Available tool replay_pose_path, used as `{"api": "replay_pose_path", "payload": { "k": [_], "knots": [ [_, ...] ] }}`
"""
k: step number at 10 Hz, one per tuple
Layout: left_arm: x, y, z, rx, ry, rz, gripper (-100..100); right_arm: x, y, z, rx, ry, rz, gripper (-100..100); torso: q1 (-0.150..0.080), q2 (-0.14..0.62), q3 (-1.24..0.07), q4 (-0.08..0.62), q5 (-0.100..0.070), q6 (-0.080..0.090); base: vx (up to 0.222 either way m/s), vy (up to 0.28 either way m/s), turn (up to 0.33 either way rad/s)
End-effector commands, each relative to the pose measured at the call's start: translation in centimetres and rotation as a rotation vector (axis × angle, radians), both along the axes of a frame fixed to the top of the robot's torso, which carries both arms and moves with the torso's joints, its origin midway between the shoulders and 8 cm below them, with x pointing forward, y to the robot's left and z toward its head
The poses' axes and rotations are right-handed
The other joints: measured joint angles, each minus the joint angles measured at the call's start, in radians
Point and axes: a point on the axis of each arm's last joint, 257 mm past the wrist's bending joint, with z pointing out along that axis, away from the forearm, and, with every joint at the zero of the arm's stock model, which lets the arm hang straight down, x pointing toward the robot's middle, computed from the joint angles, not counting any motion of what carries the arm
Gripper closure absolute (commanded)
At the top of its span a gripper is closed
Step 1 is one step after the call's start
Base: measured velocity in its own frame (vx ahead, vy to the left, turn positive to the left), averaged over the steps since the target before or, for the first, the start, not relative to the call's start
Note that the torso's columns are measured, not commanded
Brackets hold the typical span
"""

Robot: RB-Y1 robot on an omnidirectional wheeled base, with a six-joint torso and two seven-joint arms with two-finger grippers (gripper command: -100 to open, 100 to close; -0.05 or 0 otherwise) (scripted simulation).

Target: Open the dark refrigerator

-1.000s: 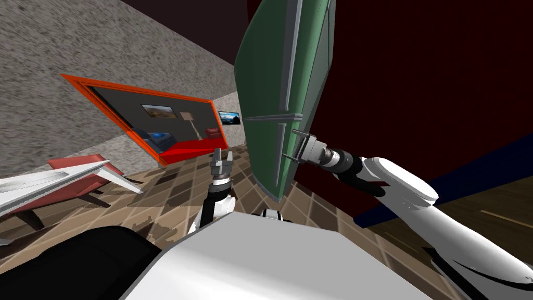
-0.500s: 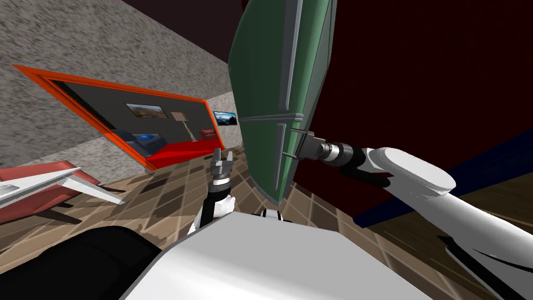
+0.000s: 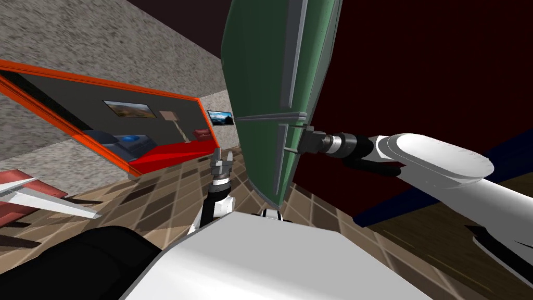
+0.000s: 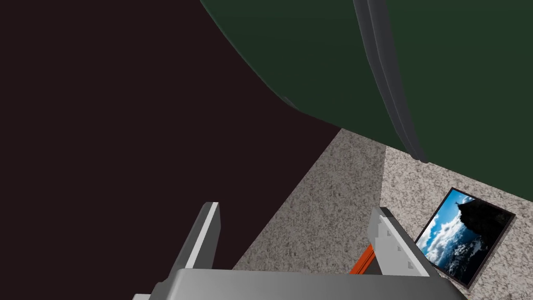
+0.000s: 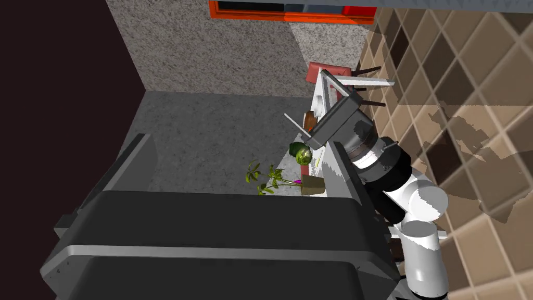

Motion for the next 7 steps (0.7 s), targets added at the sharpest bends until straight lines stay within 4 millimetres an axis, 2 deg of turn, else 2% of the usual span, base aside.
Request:
{"api": "replay_pose_path", "payload": {
  "k": [1,7],
  "knots": [
    [0.0,0.0,0.0,0.0,0.0,0.0,0,1.2,-0.8,1.0,-0.111,-0.159,-0.059,-100,0.001,-0.002,-0.001,-0.001,0.0,0.0,0.137,0.074,-0.091],
    [0.0,0.0,0.0,0.0,0.0,0.0,0,2.7,-2.3,3.3,-0.297,-0.411,-0.151,-100,0.003,-0.01,-0.008,-0.003,0.002,-0.002,0.089,0.044,-0.076]
  ]
}}
